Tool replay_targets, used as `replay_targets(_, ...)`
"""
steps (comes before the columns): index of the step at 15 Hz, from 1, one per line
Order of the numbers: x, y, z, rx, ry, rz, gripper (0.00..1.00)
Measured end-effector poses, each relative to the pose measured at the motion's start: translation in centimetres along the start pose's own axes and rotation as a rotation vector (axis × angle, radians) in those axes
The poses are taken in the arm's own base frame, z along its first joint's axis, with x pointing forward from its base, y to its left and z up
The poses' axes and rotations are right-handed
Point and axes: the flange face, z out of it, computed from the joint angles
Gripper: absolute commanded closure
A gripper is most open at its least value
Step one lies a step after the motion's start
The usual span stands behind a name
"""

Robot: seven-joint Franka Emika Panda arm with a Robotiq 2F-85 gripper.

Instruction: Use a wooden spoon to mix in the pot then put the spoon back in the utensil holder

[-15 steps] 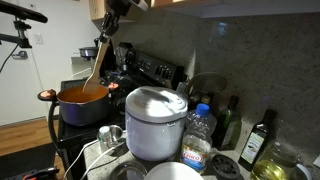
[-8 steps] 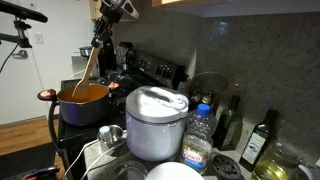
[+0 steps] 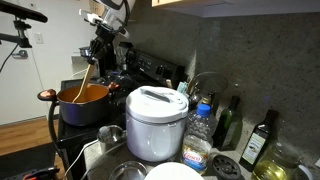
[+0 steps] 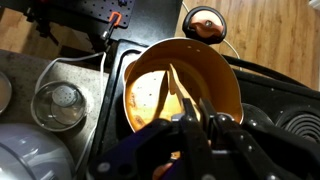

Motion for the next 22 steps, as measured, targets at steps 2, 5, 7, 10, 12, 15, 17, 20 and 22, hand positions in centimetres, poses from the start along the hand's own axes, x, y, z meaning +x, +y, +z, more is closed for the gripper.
replay_targets(2,0.5,-0.2,0.3,-0.027,0.029,-0.002,0.97)
replay_targets(5,1.2,-0.5,-0.1,-0.051,0.104,-0.003,0.97)
replay_targets(7,1.9,-0.7,-0.2,-0.05,0.17,-0.001,0.97)
replay_targets(10,3.0,-1.0,-0.1,-0.033,0.269,0.008,0.97)
replay_targets(12,3.5,-1.2,0.2,-0.01,0.297,0.009,0.97)
replay_targets(15,3.5,-1.3,0.8,0.032,0.272,0.009,0.97)
replay_targets(17,3.1,-1.5,1.3,0.065,0.221,-0.007,0.97)
replay_targets(20,2.3,-1.1,1.9,0.061,0.137,-0.004,0.97)
replay_targets(22,1.8,-0.4,1.9,0.015,0.094,0.018,0.97)
